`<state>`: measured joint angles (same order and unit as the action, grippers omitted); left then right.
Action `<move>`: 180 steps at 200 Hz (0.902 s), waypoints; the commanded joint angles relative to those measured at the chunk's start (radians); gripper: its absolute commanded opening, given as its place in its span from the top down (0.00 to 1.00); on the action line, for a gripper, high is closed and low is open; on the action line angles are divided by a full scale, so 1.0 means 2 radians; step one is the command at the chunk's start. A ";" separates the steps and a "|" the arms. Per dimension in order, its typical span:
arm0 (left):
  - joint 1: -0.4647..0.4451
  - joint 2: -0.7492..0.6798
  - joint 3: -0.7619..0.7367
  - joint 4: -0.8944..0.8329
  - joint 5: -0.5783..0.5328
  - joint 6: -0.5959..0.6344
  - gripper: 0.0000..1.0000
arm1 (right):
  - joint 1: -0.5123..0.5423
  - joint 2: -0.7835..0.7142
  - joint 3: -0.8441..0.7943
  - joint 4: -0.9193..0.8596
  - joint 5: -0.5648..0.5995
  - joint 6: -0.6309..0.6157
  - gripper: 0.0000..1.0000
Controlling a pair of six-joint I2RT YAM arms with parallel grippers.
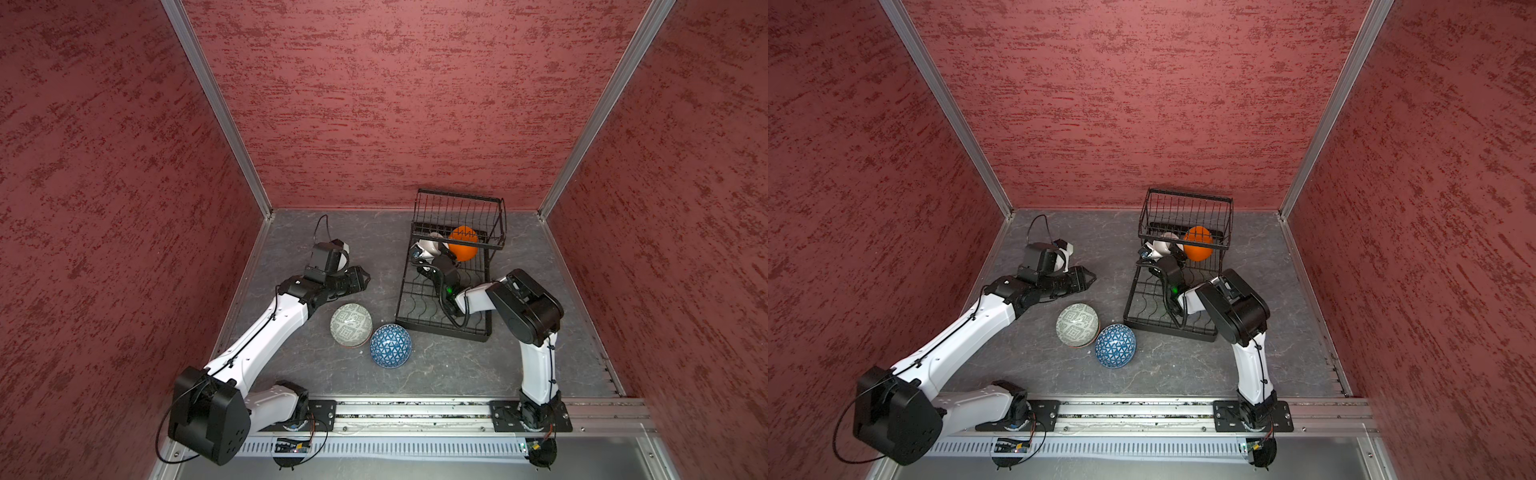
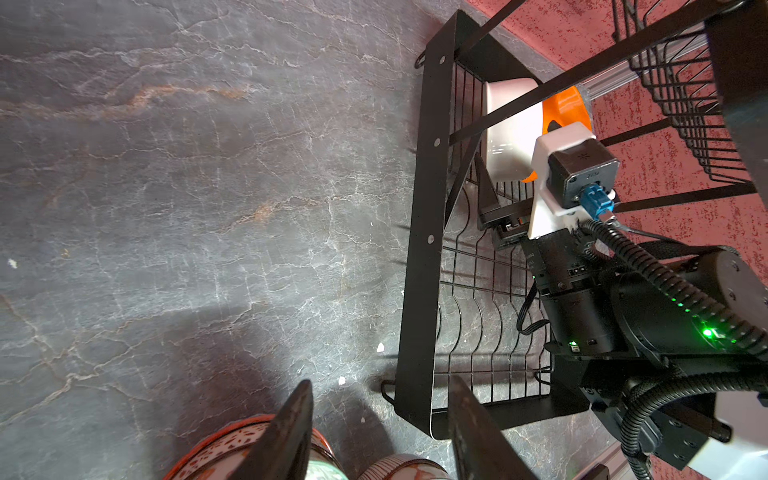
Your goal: Load the bowls into the dish rack
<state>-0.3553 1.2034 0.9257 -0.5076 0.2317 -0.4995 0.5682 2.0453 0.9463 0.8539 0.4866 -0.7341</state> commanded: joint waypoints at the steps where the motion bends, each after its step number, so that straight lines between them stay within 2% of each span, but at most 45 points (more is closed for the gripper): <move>1: 0.006 -0.010 -0.004 0.007 0.004 0.008 0.48 | -0.001 0.007 0.015 -0.002 -0.008 -0.018 0.18; 117: 0.011 -0.006 -0.002 0.006 0.009 0.010 0.48 | -0.001 0.006 0.007 0.008 -0.009 -0.030 0.02; 180: 0.014 -0.011 -0.006 0.006 0.008 0.009 0.48 | -0.001 -0.006 0.012 -0.026 -0.028 -0.012 0.01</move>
<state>-0.3370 1.2030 0.9257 -0.5076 0.2394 -0.4976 0.5682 2.0464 0.9554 0.8200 0.4641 -0.7525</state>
